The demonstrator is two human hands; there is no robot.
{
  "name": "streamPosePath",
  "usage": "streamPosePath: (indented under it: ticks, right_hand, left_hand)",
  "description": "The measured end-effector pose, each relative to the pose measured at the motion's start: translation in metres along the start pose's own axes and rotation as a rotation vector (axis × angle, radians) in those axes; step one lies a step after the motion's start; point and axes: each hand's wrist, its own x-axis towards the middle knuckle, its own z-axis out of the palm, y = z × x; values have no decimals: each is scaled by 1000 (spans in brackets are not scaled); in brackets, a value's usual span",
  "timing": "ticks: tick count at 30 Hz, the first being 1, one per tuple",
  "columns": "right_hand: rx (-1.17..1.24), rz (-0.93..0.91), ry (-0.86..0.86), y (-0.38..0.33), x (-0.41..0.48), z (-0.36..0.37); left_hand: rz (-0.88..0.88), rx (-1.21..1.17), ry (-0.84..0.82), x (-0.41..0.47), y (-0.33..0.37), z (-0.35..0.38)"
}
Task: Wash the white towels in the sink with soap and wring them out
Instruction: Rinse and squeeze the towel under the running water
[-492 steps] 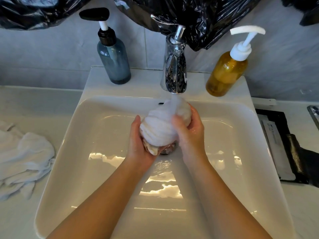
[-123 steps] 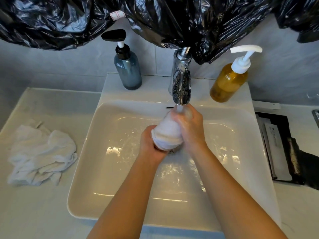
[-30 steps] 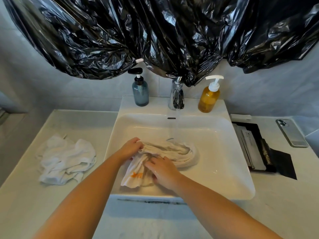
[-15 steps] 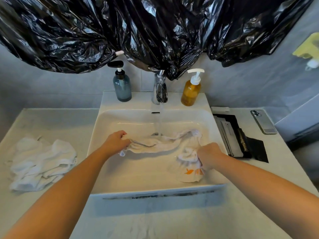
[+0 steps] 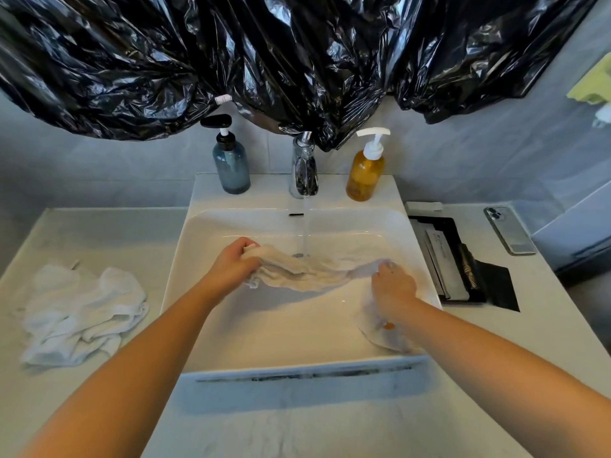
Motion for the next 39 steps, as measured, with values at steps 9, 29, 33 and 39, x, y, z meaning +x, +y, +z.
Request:
streamPosePath:
  ticks: [9,29,33,39]
  right_hand:
    - [980,-591,200,-68,28,-45]
    - [2039,-53,-11,-93,65,-53]
    - [2047,-219,57,-92,63,-55]
    - [2216,-185,-120,-102,61,-51]
  left_hand:
    - [-72,-548,-194,23,44,30]
    - [10,-457,457,64,37,110]
    - [9,-219,486,65,23,128]
    - [-174,-422,584,95,14,103]
